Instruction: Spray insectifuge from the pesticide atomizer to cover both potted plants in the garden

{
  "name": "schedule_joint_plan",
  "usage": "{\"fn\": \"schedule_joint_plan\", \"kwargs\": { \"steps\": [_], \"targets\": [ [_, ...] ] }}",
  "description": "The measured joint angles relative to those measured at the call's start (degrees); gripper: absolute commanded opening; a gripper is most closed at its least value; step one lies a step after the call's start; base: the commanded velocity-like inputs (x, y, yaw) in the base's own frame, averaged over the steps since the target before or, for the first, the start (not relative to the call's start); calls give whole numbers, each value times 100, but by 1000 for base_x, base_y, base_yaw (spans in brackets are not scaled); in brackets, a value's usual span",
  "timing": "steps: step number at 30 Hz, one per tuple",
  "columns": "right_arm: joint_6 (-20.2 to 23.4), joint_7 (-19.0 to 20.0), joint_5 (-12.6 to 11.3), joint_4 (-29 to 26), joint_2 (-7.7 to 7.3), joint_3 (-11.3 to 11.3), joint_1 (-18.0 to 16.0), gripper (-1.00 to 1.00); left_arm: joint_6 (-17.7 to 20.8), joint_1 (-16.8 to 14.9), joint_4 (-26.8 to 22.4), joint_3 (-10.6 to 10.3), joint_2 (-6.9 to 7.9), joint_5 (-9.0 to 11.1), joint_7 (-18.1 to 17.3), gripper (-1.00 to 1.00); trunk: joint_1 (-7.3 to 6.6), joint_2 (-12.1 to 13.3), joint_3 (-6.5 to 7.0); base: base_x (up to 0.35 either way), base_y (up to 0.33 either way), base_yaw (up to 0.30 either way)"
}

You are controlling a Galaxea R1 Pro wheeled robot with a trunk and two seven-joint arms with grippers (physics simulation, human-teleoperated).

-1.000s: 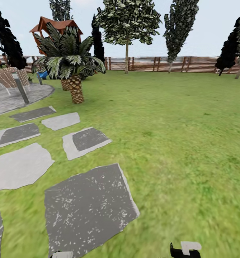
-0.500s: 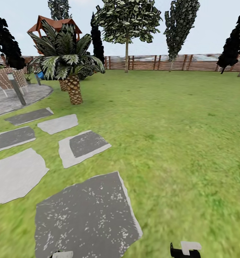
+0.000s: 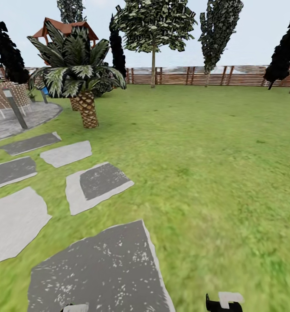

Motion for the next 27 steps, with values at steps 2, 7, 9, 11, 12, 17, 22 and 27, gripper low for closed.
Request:
{"fn": "schedule_joint_plan", "kwargs": {
  "steps": [2,7,9,11,12,17,22,27],
  "targets": [
    [0,3,0,0,0,0,0,100,0,0,14,3,1,0,0,-100,0,0,0,340,0,0],
    [0,1,0,0,0,0,-1,100,0,0,19,2,2,0,0,-100,0,0,0,340,0,0],
    [0,0,0,0,0,0,-1,100,0,0,19,3,3,0,0,-100,0,0,0,340,0,0],
    [0,1,0,0,0,0,-1,100,0,0,19,4,3,0,0,-100,0,0,0,340,0,0],
    [0,2,0,0,0,0,-1,100,0,0,19,3,2,0,0,-100,0,0,0,340,0,0],
    [0,-1,0,0,0,0,-1,100,0,0,19,3,-1,0,0,-100,0,0,0,340,0,0],
    [0,-2,0,0,0,0,-1,100,0,0,19,4,2,0,0,-100,0,0,0,340,0,0],
    [0,0,0,0,0,0,-1,100,0,0,19,4,2,0,0,-100,0,0,0,340,0,0]
  ]
}}
